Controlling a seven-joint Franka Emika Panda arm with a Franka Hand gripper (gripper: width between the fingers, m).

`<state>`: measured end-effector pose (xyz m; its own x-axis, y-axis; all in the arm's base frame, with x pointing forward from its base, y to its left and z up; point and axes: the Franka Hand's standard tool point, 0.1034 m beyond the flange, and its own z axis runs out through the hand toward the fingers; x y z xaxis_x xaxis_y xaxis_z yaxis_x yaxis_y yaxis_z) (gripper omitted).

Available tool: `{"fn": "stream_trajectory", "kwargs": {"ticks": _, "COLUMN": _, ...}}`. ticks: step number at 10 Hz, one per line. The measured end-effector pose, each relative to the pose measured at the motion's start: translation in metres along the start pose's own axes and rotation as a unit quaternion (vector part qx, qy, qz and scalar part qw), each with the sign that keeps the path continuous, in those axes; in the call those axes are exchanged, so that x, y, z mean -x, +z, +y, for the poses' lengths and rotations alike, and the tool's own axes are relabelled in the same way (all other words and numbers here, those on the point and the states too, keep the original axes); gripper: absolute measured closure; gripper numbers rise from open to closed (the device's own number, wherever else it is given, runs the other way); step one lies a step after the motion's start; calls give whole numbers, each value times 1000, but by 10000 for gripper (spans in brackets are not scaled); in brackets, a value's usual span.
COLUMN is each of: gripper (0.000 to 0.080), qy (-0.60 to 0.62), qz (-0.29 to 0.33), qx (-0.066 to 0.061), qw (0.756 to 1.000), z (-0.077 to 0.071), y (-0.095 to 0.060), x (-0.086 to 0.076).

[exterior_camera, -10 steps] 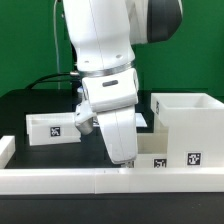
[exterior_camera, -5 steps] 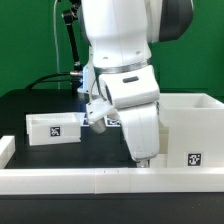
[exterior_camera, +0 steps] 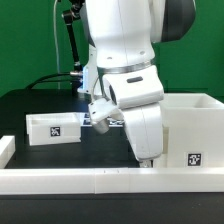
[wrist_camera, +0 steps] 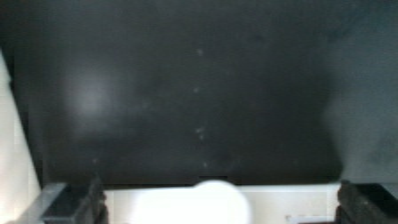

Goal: Assemble drawer

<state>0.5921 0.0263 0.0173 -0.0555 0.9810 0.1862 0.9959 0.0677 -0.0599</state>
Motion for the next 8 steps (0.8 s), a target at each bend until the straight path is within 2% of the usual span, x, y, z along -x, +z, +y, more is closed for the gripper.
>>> {"fn": "stream_trajectory", "kwargs": {"ticks": 3, "gripper": 151, "qy": 11, "qz": -4, "qx": -4, "qw": 1000, "z": 3, "y": 0, "x": -9}}
{"fn": "stream_trajectory", "kwargs": {"ticks": 4, "gripper": 151, "qy": 16, "qz": -7, "qx": -9, "qw": 1000, "z": 4, "y": -1, "x": -10}}
{"fn": "stream_trajectory", "kwargs": {"ticks": 6, "gripper": 151, "qy": 9, "qz": -9, "qx": -7, "qw": 1000, "z": 5, "y": -2, "x": -7}}
{"fn": "stream_trajectory", "kwargs": {"ticks": 8, "gripper": 151, "qy": -4, "qz": -12, "qx": -6, "qw": 1000, "z": 3, "y": -6, "x": 21}}
